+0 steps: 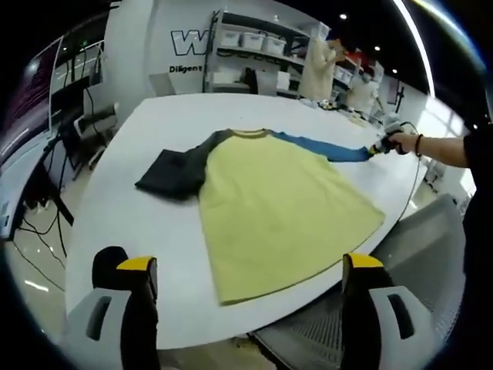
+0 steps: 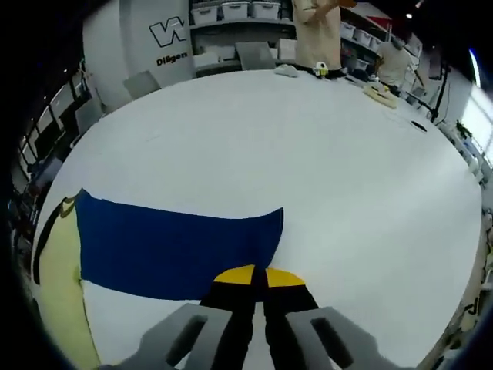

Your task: Fold the garment on the visible template until the final outline fits inside the template.

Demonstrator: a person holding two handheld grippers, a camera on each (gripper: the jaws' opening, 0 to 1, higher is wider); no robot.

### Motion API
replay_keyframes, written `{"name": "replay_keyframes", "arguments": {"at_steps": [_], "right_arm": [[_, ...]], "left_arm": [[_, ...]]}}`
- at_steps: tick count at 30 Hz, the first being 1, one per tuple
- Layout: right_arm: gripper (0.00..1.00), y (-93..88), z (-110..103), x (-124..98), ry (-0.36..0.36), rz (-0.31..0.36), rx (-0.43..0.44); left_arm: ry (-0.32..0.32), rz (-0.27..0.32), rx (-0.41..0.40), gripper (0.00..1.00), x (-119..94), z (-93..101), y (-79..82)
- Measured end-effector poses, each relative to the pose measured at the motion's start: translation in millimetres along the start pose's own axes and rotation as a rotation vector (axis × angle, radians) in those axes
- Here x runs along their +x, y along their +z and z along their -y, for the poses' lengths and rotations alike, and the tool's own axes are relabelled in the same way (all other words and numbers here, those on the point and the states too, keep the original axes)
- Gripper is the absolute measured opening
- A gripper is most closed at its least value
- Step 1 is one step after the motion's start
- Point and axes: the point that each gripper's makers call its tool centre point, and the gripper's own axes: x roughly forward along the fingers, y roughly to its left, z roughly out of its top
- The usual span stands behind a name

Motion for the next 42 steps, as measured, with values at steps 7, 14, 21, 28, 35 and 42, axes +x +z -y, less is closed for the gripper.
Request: {"name": "replay_keyframes", "arguments": {"at_steps": [7, 14, 21, 28, 35, 42], "right_arm": [[0.00, 11.2, -29, -10, 0.066, 0.035, 0.020], [0.00, 19.7, -60, -18, 0.130, 0.052, -0.002], [0.00, 24.2, -92, -26, 0.195, 0.050, -0.011], [0.00, 26.1, -135, -37, 0.295, 0.041, -0.006], [0.00, 32.8, -173, -44, 0.393, 0.031, 0.004], [0.00, 30.6, -213, -46, 0.450, 0.010, -0.015]], "left_arm": [[-0.009, -0.013, 0.024, 0.99, 2, -0.2, 4.6], [-0.027, -0.018, 0.031, 0.99, 4, 2.1, 5.8], [-0.040, -0.015, 0.037, 0.99, 4, 4.3, 6.9], [-0.040, -0.017, 0.036, 0.99, 2, 5.1, 5.1], [-0.027, -0.018, 0.034, 0.99, 1, 3.1, 3.0], [-0.036, -0.025, 0.038, 0.99, 1, 5.7, 1.7]]}}
